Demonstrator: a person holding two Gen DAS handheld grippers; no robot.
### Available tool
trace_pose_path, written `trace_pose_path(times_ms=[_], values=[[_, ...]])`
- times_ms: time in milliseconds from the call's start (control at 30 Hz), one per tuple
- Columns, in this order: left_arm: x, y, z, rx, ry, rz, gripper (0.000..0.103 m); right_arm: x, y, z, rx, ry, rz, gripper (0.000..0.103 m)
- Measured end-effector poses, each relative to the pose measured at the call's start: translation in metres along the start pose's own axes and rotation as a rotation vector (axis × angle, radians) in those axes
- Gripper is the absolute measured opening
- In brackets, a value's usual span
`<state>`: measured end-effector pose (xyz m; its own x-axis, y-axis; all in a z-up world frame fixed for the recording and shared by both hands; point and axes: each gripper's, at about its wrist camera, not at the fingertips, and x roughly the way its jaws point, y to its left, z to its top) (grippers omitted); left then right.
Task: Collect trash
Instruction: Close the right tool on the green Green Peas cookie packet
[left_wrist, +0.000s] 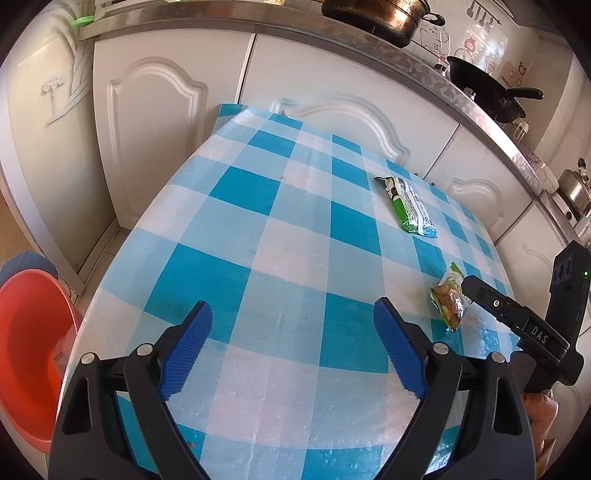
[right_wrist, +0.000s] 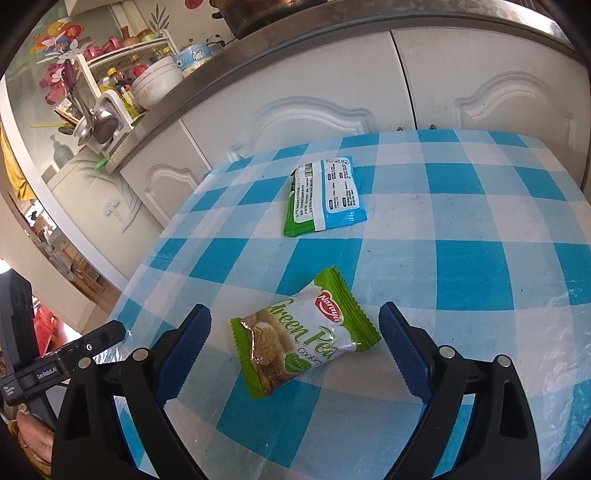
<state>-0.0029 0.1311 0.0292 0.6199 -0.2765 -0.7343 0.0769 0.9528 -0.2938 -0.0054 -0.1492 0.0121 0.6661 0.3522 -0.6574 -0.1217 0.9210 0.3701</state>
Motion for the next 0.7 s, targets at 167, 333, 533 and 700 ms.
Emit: trace_pose_path(times_ms=[167, 333, 533, 700], values=[[0.003, 0.006, 0.000, -0.013, 0.008, -0.008, 0.089, 0.009, 0.009, 0.000, -0.082, 0.053, -0.087, 0.091], [0.003, 0.009, 0.001, -0.017, 0.006, -0.010, 0.089, 0.017, 0.017, -0.003, -0.146, 0.093, -0.155, 0.091], [0.004, 0.006, 0.000, -0.004, 0.008, -0.012, 0.093, 0.019, 0.022, -0.005, -0.187, 0.101, -0.213, 0.081], [0.007, -0.002, 0.000, 0.012, 0.012, -0.012, 0.094, 0.016, 0.018, -0.005, -0.205, 0.090, -0.275, 0.057]])
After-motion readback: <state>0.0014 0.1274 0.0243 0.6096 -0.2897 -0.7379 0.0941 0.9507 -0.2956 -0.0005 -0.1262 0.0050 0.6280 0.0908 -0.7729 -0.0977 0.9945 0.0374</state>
